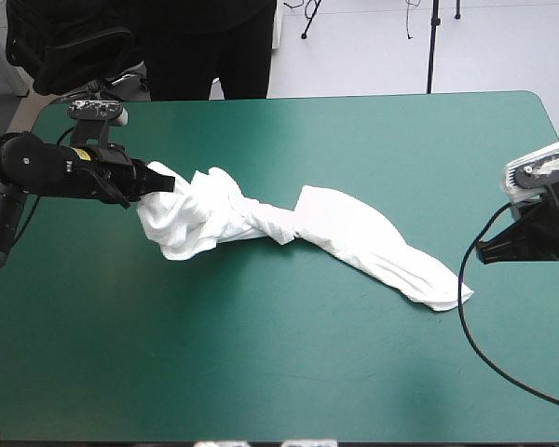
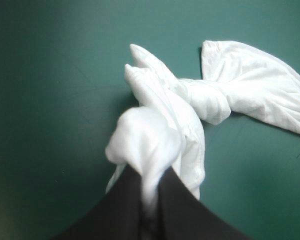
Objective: Fold the cloth
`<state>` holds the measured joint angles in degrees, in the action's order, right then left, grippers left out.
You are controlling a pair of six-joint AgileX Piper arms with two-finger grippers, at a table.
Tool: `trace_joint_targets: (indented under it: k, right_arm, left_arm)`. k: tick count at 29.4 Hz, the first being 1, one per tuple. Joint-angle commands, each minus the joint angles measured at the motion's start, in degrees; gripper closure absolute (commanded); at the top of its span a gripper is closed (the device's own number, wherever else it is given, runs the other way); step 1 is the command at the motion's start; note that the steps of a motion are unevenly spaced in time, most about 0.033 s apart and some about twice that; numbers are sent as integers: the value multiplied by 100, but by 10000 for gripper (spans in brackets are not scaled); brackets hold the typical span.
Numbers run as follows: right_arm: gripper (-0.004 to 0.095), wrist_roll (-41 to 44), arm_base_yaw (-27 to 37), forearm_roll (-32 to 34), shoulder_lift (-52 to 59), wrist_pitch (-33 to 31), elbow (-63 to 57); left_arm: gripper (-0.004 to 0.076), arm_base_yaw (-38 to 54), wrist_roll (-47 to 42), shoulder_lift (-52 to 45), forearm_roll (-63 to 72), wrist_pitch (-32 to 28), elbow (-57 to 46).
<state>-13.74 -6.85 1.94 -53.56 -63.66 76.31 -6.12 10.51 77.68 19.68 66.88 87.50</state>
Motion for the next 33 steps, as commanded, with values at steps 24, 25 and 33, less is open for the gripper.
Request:
trace_joint_targets:
  k: [24,25,33]
  right_arm:
    - [531,776,-22,-10,-377,-654,112]
    - [436,941,-22,-12,-469,-671,112]
    - [233,1374,-10,158,-1281,-710,109]
  left_arm:
    - [733,-4,75,-190,174,-277,208]
    - [733,-4,75,-190,197,-277,208]
    - [733,-4,89,-190,209,-277,208]
